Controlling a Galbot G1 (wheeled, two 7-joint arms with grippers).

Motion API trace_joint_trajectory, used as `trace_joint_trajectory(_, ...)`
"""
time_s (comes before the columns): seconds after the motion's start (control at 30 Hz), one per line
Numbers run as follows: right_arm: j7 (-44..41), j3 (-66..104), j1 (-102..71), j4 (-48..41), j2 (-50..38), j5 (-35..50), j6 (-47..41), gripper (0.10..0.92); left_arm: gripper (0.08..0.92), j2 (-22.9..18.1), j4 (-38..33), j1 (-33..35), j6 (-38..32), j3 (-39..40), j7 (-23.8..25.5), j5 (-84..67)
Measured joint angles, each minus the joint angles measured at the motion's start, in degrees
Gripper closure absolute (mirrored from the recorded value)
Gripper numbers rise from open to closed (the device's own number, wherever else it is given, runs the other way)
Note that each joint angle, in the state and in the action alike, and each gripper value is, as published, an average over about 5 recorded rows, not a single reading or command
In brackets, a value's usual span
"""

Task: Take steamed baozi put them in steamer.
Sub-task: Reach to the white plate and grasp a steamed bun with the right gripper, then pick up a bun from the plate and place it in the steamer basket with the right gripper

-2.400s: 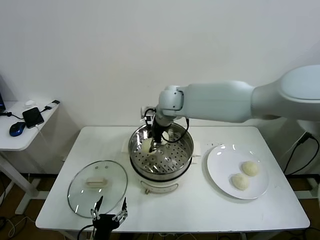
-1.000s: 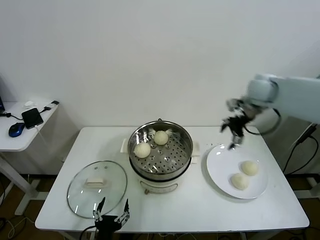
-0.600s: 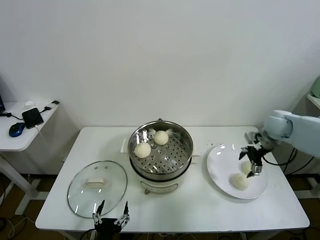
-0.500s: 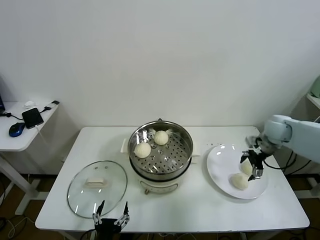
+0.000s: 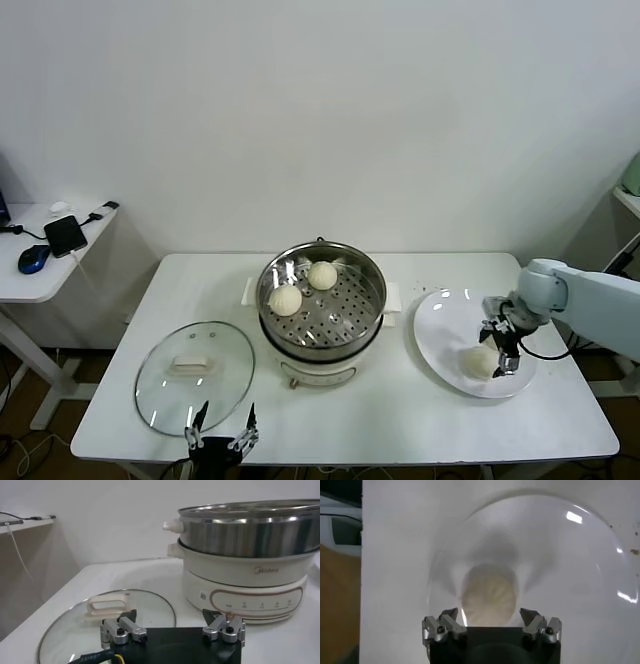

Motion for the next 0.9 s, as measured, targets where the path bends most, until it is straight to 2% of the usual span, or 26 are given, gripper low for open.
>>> trace_joint_trajectory(0.33, -0.1, 2.3, -1.8, 0.2, -0.1, -1.0, -0.2, 0.341, 0.177, -0.1, -0.3, 0.2, 0.1, 0.4, 0.0, 0.1)
trace_joint_trajectory(0.63, -3.2, -2.1, 8.2, 1.4, 1.7, 0.5, 2.1, 0.347, 0.177, 0.2, -1.0, 0.7, 0.1, 1.3, 0.0, 0.5)
trace_joint_trajectory(0.9, -7.4, -8.1, 25.9, 0.8, 11.1, 5.5, 10.8, 0.347, 0.177, 0.4, -1.4, 0.5, 0.3, 2.4, 0.0, 0.9)
